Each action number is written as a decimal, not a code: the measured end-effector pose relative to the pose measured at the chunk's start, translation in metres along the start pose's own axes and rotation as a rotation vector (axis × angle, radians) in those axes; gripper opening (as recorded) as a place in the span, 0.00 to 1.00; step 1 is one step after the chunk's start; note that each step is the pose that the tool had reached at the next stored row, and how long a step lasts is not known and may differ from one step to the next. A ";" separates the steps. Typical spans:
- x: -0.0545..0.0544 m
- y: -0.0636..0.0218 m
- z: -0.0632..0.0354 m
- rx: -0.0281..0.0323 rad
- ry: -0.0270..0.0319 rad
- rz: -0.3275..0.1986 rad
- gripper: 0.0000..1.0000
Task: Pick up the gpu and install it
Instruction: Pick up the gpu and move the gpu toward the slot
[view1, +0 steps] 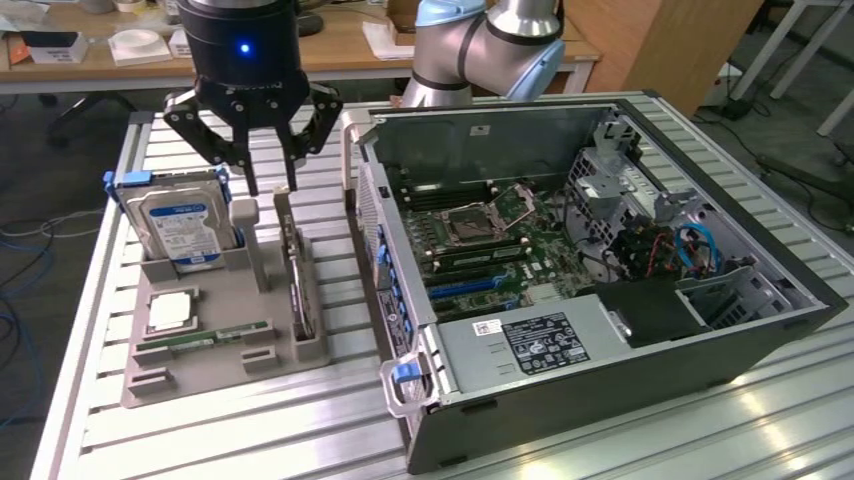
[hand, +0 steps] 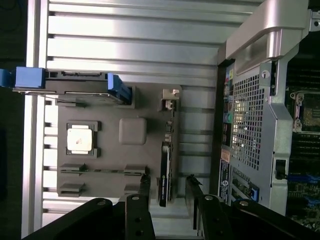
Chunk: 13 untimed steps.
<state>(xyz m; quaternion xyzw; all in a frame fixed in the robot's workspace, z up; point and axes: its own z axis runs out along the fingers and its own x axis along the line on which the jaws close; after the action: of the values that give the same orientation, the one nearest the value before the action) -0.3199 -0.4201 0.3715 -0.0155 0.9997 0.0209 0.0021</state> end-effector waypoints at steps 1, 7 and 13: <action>0.000 -0.0002 0.0001 0.0000 -0.0001 0.000 0.42; 0.000 -0.0048 0.0005 0.0000 0.0000 0.000 0.42; 0.000 -0.0064 0.0032 0.0000 0.0000 0.000 0.42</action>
<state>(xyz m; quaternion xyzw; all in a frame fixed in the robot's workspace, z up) -0.3199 -0.4264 0.3680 -0.0155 0.9997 0.0209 0.0021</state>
